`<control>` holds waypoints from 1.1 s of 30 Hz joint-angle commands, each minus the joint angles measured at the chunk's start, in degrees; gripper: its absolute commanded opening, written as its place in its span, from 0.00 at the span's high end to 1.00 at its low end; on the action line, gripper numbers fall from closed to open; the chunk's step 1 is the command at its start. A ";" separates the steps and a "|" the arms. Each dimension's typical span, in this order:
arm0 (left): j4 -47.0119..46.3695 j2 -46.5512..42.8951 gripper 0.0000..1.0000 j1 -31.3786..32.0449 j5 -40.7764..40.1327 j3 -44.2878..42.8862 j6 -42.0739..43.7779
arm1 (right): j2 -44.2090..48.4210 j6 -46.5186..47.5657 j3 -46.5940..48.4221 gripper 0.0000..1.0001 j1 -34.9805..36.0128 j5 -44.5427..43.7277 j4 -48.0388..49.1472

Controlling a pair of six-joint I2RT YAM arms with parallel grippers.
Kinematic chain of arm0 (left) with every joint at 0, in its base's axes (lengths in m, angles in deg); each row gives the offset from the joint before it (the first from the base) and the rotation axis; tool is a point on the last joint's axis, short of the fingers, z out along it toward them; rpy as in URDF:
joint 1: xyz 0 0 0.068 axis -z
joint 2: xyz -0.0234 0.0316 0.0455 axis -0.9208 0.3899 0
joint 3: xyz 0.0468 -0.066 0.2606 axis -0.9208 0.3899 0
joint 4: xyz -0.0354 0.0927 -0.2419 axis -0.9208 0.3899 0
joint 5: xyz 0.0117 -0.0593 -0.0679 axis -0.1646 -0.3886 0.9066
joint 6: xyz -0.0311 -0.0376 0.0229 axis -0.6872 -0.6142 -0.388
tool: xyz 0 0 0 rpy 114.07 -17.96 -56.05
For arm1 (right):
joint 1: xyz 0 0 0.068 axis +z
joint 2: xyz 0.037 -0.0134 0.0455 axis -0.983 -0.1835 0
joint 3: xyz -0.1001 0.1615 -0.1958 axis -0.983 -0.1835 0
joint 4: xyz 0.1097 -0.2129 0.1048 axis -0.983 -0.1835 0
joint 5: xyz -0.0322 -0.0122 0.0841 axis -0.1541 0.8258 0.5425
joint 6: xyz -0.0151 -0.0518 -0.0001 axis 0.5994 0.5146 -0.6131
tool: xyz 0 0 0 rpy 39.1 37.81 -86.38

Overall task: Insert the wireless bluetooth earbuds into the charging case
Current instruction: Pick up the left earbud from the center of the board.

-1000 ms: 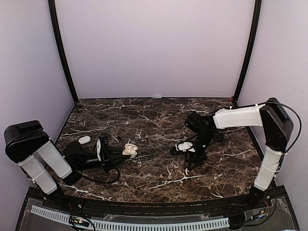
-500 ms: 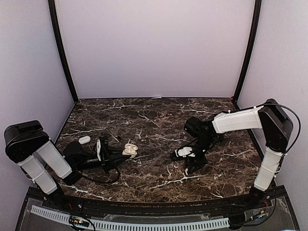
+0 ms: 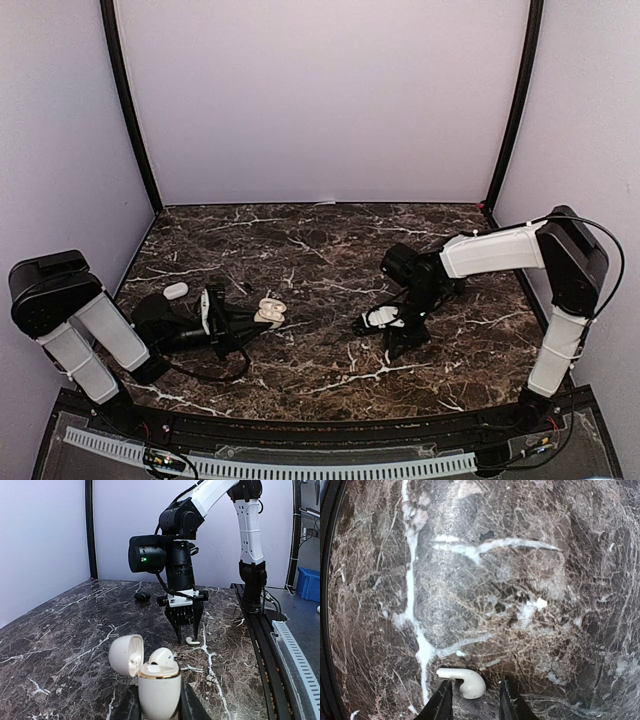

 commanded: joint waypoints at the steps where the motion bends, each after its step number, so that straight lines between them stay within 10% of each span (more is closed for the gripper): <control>1: -12.48 -1.22 1.00 -0.33 0.73 0.88 0.62 | -0.06 -0.78 -1.01 0.70 1.09 -0.09 1.37; 33: -12.48 -0.51 1.00 -0.45 1.04 0.54 0.41 | 9.23 -2.39 -0.64 0.83 2.75 -0.28 5.59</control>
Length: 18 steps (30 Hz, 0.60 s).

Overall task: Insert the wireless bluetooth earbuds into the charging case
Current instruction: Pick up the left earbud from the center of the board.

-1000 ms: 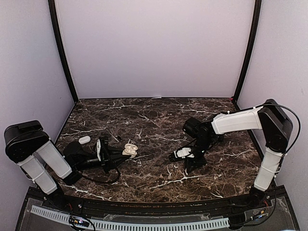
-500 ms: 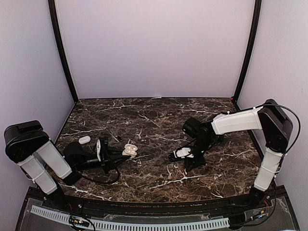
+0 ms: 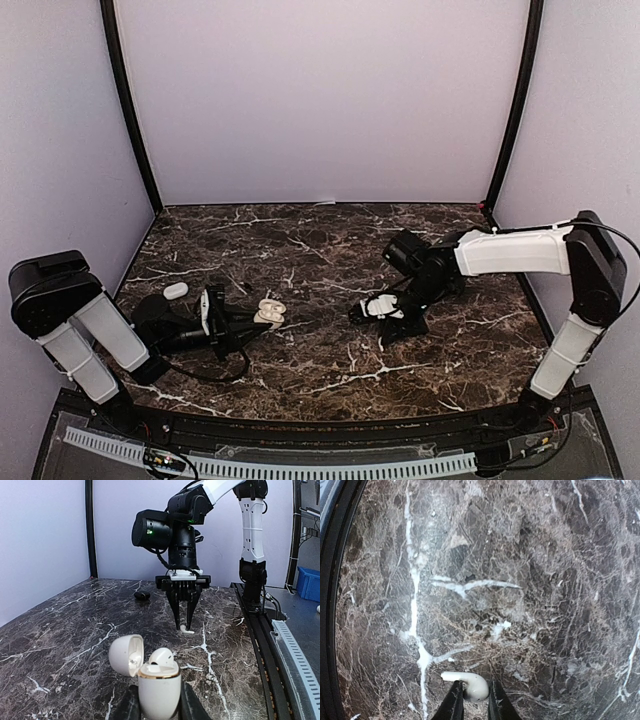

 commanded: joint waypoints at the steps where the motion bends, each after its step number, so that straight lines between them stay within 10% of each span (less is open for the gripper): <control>1: -12.48 -0.45 1.00 -0.39 1.03 0.16 0.40 | 3.61 -0.98 -0.34 0.83 1.58 0.10 3.10; 18: -12.49 2.47 1.00 -0.39 6.81 -2.04 -0.36 | 14.82 -6.56 -11.80 0.88 17.20 -16.81 44.94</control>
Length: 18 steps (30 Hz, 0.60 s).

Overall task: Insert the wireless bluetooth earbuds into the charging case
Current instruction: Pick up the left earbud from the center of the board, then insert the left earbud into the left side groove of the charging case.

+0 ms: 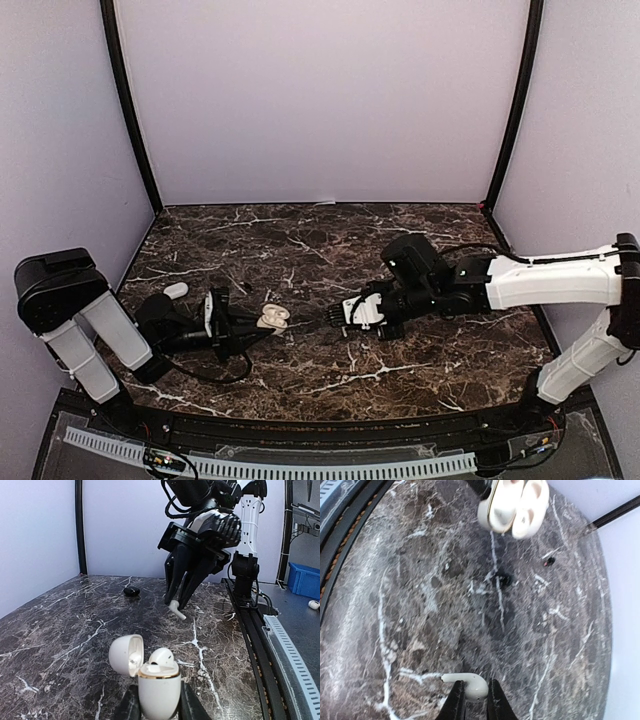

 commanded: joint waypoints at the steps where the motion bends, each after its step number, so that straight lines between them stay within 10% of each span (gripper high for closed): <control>1: -12.46 0.23 1.00 -0.35 4.55 -1.32 0.06 | -0.03 -2.30 -3.42 0.88 5.95 -9.62 22.60; 18: -12.45 0.04 1.00 -0.37 11.61 -2.70 0.39 | -7.00 4.93 -9.60 0.94 18.44 -28.55 62.26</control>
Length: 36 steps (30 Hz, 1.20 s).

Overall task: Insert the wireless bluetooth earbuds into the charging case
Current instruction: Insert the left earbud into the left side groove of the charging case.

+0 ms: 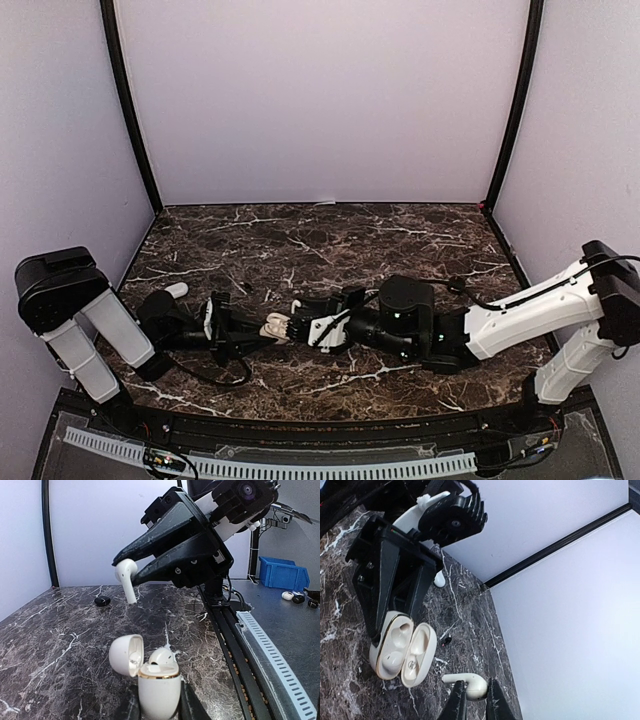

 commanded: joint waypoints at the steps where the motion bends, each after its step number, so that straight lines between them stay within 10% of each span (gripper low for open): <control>1: -12.48 -0.28 1.00 -0.32 2.08 -1.11 -0.68 | -2.23 1.40 0.25 0.94 2.28 -4.21 10.81; 36: -12.45 0.69 1.00 0.50 -11.31 -6.82 -7.49 | -11.25 1.24 7.28 0.96 5.11 -18.69 16.96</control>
